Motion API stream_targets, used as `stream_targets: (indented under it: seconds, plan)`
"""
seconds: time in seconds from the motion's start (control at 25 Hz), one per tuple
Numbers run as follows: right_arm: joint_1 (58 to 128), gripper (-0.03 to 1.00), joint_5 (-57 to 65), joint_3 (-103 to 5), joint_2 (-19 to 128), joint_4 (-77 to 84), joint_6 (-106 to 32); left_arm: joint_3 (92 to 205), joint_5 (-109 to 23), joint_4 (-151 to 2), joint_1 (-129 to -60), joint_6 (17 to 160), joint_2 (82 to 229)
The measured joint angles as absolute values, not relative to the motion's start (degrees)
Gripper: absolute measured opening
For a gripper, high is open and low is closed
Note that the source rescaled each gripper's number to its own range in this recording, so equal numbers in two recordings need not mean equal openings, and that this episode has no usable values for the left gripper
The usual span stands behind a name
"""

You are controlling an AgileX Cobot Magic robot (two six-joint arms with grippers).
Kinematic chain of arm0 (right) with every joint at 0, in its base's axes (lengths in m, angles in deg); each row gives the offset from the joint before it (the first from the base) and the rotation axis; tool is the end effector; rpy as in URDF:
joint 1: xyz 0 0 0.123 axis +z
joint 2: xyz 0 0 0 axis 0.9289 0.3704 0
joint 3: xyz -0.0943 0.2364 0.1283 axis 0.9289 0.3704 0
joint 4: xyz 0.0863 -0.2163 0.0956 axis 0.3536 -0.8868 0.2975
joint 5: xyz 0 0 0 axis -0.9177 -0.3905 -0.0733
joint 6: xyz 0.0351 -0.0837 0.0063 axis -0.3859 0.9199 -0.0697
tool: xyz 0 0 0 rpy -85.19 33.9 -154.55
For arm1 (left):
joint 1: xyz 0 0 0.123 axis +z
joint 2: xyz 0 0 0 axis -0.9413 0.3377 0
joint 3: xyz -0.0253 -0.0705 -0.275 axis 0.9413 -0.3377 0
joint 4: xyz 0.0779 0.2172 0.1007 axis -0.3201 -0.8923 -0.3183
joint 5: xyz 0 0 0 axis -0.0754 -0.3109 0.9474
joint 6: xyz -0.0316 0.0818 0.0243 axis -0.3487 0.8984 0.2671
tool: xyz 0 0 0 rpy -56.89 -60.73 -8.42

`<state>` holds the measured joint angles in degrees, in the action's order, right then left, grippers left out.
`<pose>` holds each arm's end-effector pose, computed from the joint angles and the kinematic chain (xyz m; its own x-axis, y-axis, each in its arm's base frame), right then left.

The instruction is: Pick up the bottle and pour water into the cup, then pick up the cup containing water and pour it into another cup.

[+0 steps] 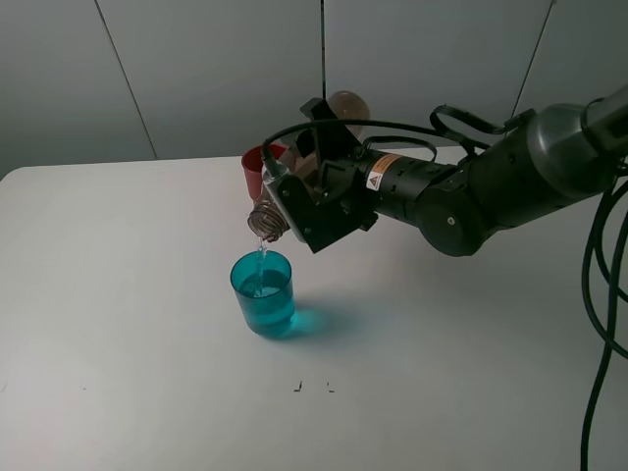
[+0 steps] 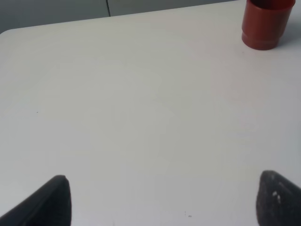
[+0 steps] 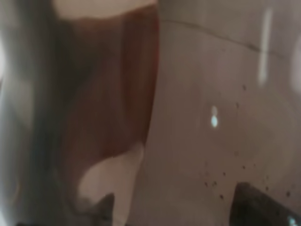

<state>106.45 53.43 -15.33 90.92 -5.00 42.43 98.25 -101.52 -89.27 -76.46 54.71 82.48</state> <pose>0.2899 0.2288 0.1452 0.6627 -0.7178 0.2134 -0.0979 -0.3655 -0.9256 -0.0072 0.0026 0.2781 -0.4650 0.0673 -0.8828 0.0992 0.9948 0.0236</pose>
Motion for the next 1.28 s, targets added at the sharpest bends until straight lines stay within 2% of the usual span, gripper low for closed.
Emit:
stream_targets:
  seconds: [0.28, 0.88, 1.28]
  plan:
    - [106.5, 0.05, 53.4, -15.3, 90.9, -5.1, 41.7, 98.2, -101.5, -89.3, -76.5, 54.7, 82.5]
    - [106.5, 0.05, 52.4, -15.3, 90.9, -7.2, 23.9, 98.2, -101.5, -89.3, -76.5, 54.7, 82.5]
    - [106.5, 0.05, 52.4, -15.3, 90.9, -7.0, 1.1, 98.2, -101.5, -89.3, -76.5, 54.7, 82.5]
